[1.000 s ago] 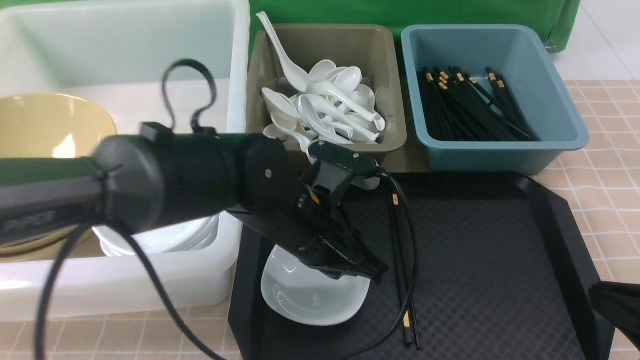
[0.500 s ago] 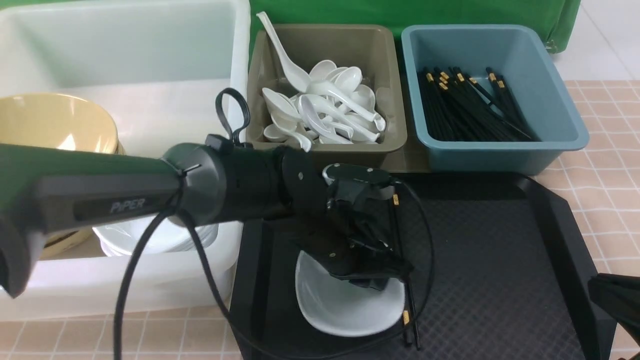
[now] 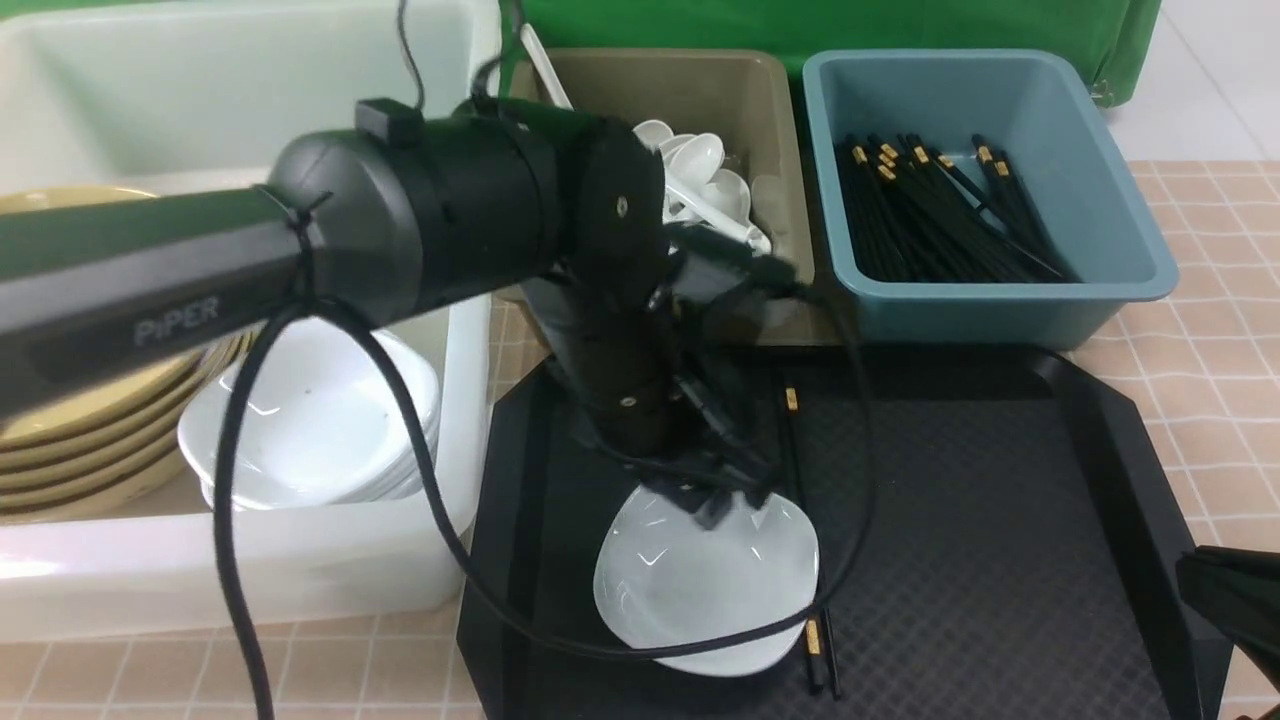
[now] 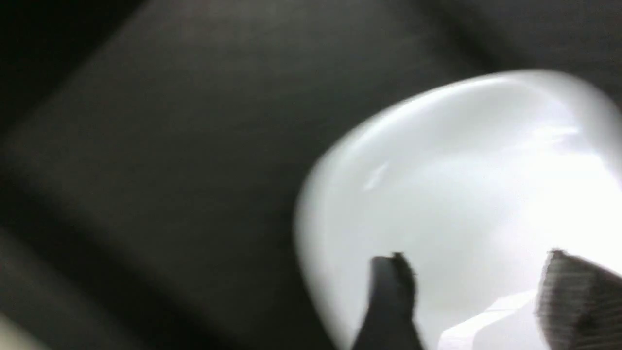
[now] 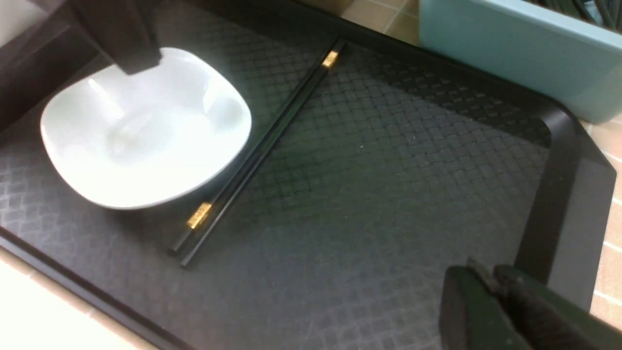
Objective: On brown table put chopsticks spoon bowls plates into blue grey white boxes.
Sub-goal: 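Grasp the small white bowl on the black tray by its rim with the left gripper, then place the white bowl into the white bin with the other dishes with the left gripper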
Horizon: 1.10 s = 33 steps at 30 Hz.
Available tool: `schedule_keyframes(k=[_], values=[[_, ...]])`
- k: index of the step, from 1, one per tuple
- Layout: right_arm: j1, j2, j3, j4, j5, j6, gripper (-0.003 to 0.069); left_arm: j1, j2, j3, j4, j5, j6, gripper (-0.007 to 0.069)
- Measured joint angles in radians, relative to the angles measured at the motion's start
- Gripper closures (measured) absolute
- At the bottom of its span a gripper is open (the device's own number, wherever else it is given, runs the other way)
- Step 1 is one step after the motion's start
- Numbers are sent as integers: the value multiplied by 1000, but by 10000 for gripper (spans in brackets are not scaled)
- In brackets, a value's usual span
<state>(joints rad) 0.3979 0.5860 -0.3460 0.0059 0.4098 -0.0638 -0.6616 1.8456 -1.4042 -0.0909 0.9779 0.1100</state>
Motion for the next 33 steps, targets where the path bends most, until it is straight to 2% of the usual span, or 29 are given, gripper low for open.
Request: schedule_keyframes(k=[4, 8, 10, 11, 12, 14, 15, 19, 22, 28, 33], values=[[0, 0, 0, 0, -1, 0, 560, 0, 62, 14, 122, 12, -124, 159], [0, 0, 0, 0, -1, 0, 560, 1, 117, 14, 125, 13, -146, 169], [0, 0, 0, 0, -1, 0, 560, 1, 130, 14, 109, 8, -141, 214], [0, 0, 0, 0, -1, 0, 560, 1, 131, 14, 100, 5, -133, 264], [0, 0, 0, 0, -1, 0, 560, 1, 131, 14, 98, 3, -133, 274], [0, 0, 0, 0, -1, 0, 560, 0, 131, 14, 91, -12, -119, 421], [0, 0, 0, 0, -1, 0, 560, 0, 125, 12, 80, -22, -118, 464], [0, 0, 0, 0, -2, 0, 560, -1, 69, 8, 67, -10, -110, 562], [0, 0, 0, 0, -4, 0, 560, -3, -14, 11, 81, -12, -110, 607], [0, 0, 0, -6, -8, 0, 559, 18, -254, 14, 104, -54, -110, 617], [0, 0, 0, 0, -8, 0, 559, 150, -457, 14, 117, -19, -153, 617]])
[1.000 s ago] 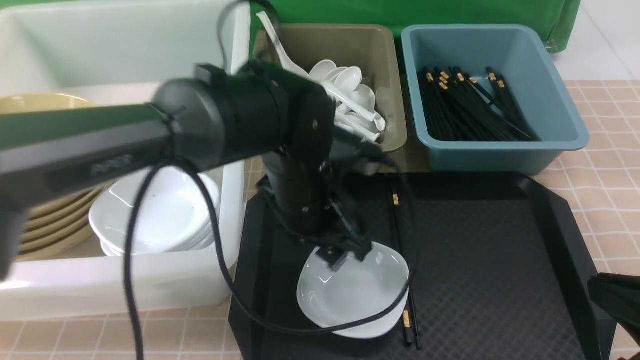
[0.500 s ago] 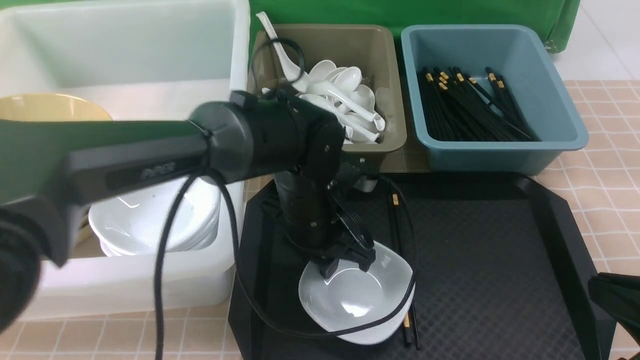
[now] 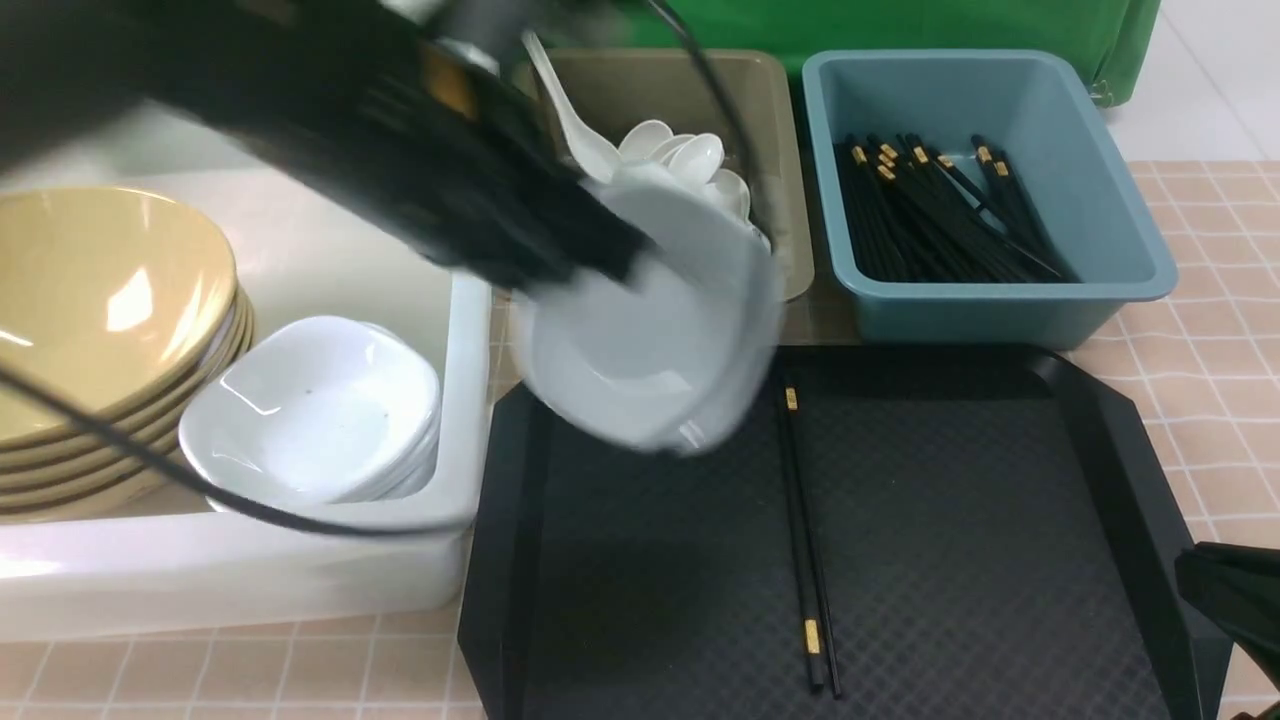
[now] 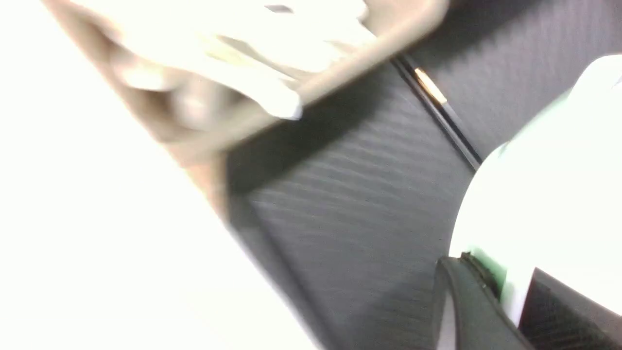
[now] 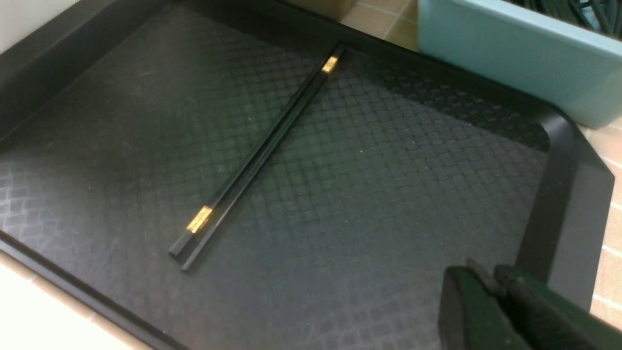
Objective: On brown table put chopsticks spoon bowls plates into blue grey white boxes.
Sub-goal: 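Place the white bowl into the white bin with the other dishes with the left gripper, then grasp the chopsticks with the right gripper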
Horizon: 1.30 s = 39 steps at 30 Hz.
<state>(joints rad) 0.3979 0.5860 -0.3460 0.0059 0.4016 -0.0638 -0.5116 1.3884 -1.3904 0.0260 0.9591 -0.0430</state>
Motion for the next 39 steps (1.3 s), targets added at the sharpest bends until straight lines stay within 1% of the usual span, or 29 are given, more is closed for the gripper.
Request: schedule_keyframes(k=[4, 8, 10, 13, 16, 17, 19, 21, 24, 26, 30, 33, 34, 35, 36, 37, 39], values=[[0, 0, 4, 0, -15, 0, 559, 171, -85, 19, 11, 68, -24, 617], [0, 0, 10, 0, -32, 0, 559, 319, -115, 102, 17, 77, -40, 617], [0, 0, 10, 0, -36, 0, 559, 369, -116, 167, 16, 51, -49, 615], [0, 0, 10, 0, -41, 0, 557, 394, -113, 252, 7, 8, -36, 597], [0, 0, 12, 0, -47, 0, 554, 395, -112, 293, 3, -30, -22, 526], [0, 0, 18, 0, -52, 0, 552, 395, -112, 301, 5, -44, -17, 464], [0, 0, 27, 0, -54, 0, 551, 395, -112, 301, 13, -49, -27, 368], [0, 0, 32, 0, -55, 0, 548, 395, -115, 287, 35, -41, -68, 280], [0, 0, 42, 0, -62, 0, 546, 395, -145, 254, 73, -23, -104, 197], [0, 0, 48, 0, -69, 0, 545, 395, -186, 246, 90, -23, -116, 180], [0, 0, 56, 0, -109, 0, 540, 395, -282, 254, 103, -65, -117, 200], [0, 0, 62, 0, -113, 0, 538, 395, -319, 291, 110, -116, -117, 272], [0, 0, 62, 0, -113, 0, 538, 395, -325, 310, 113, -134, -117, 309], [0, 0, 62, 0, -109, 0, 538, 395, -328, 336, 114, -155, -117, 369], [0, 0, 62, 0, -108, 0, 538, 395, -328, 341, 114, -155, -117, 369], [0, 1, 59, 0, -75, 0, 538, 395, -334, 385, 112, -183, -117, 452], [0, 13, 35, 0, 27, 0, 538, 383, -364, 445, 101, -230, -108, 546]])
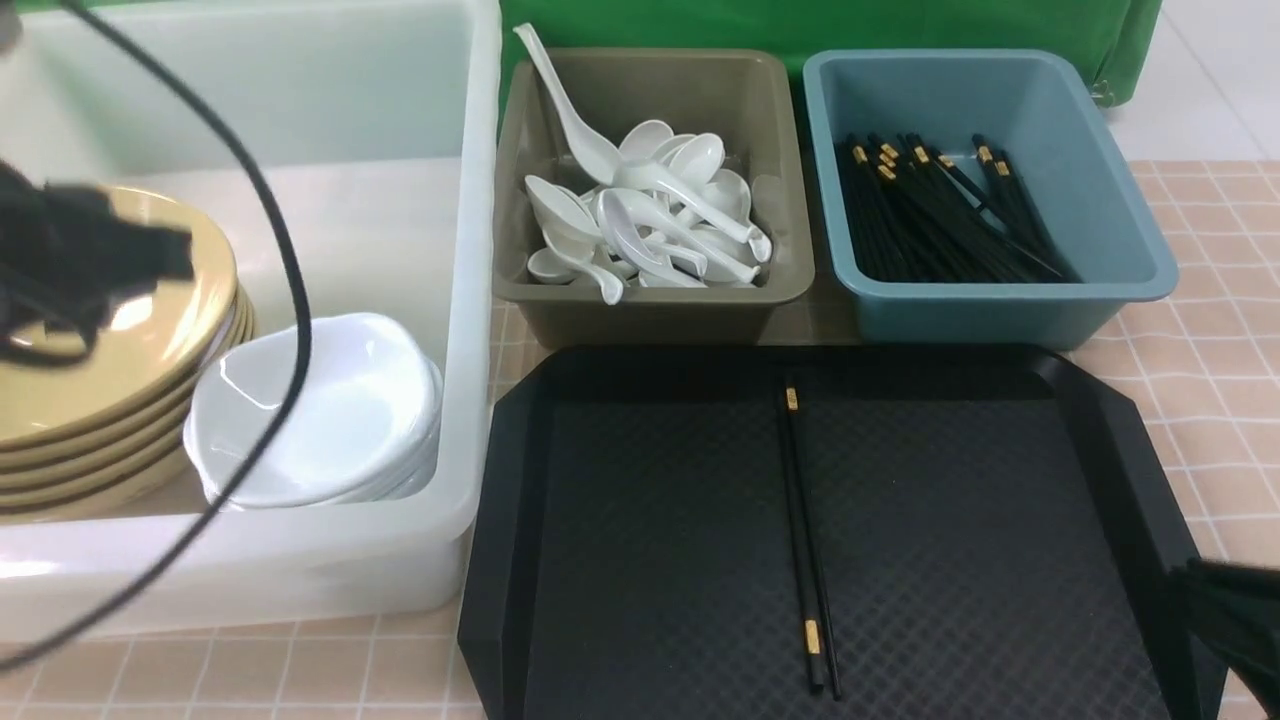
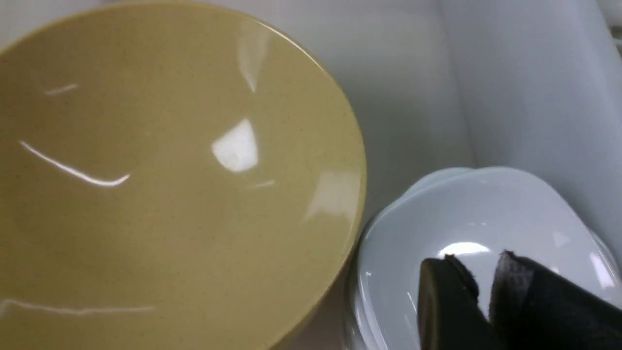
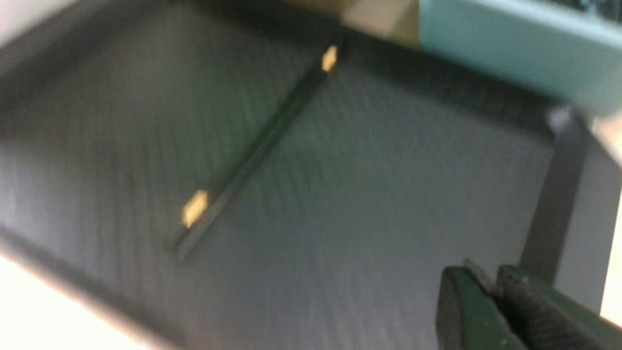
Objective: On brown table put chopsticks spoon bowls plates into blue grey white boxes.
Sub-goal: 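Grasp the chopsticks with the right gripper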
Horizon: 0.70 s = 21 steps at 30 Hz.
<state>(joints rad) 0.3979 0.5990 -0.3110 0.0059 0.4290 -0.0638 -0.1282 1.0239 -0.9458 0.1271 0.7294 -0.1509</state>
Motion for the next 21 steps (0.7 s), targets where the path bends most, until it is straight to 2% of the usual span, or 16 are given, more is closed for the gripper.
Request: schedule_keyframes(k=[2, 3, 8, 13, 21], values=[[0, 13, -27, 0, 64, 0, 538, -11, -35, 31, -10, -43, 14, 587], [0, 46, -70, 0, 175, 0, 536, -38, -100, 84, -18, -106, 48, 616], [0, 180, -212, 3, 338, 64, 519, -110, -361, 221, -22, -263, 161, 619], [0, 371, -321, 12, 317, 37, 503, -125, -629, 363, -22, -286, 189, 619], [6, 676, -491, 39, 299, 53, 475, -127, -913, 570, -35, -182, 187, 618]])
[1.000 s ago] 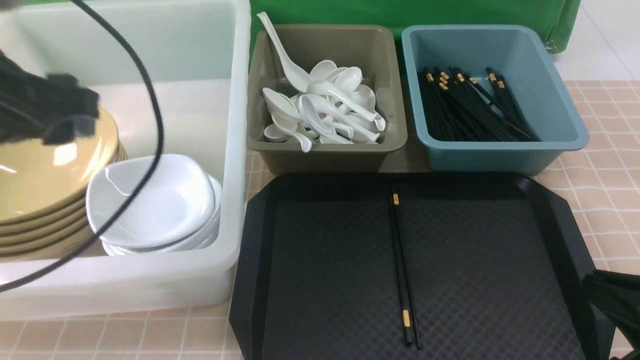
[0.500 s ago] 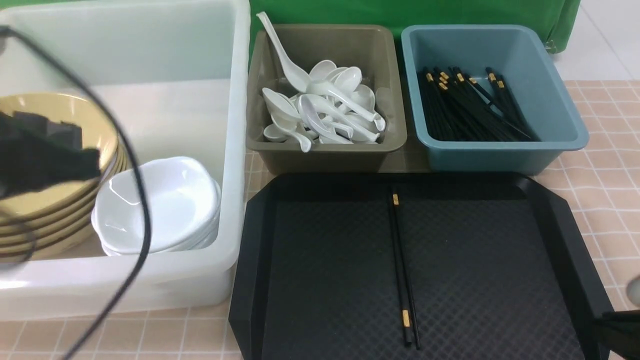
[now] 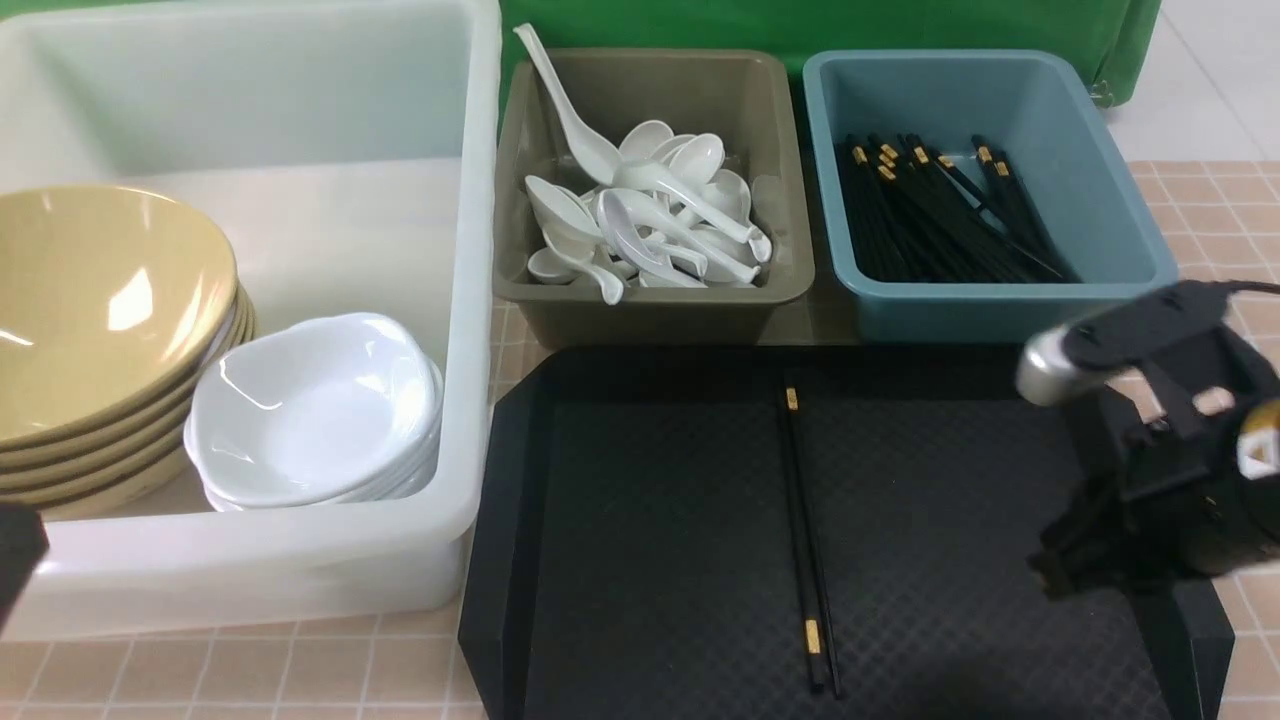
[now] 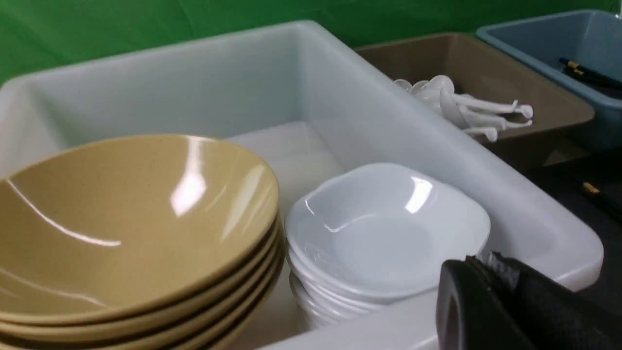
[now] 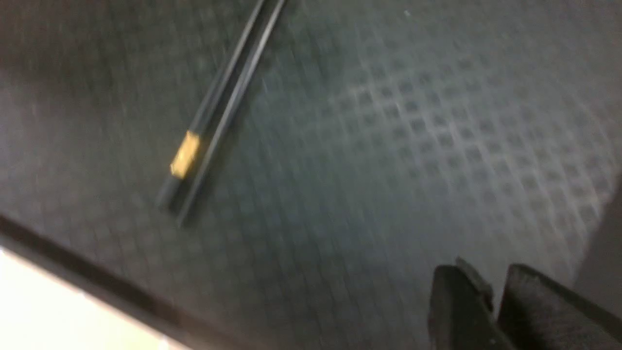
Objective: On brown table put chopsticks spoon bowls plates into blue grey white boxes.
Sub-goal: 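Grasp the chopsticks with the right gripper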
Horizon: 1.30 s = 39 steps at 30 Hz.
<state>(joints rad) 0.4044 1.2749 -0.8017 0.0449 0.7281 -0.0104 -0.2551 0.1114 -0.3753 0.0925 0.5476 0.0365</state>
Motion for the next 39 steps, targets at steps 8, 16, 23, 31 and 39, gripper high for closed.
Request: schedule_keyframes(k=[8, 16, 23, 31, 39], values=[[187, 240, -240, -45, 55, 84, 242, 0, -48, 37, -25, -49, 0, 619], [264, 483, -353, -107, 57, 192, 137, 0, -48, 42, -14, -59, 0, 618], [275, 581, -374, -110, 6, 198, 182, 0, -48, 58, -9, -73, 0, 618], [276, 595, -384, -112, 48, 138, 553, 0, -48, 60, -6, -78, 0, 618], [276, 577, -385, -111, 155, 52, 615, 0, -48, 67, 5, -86, 0, 618]])
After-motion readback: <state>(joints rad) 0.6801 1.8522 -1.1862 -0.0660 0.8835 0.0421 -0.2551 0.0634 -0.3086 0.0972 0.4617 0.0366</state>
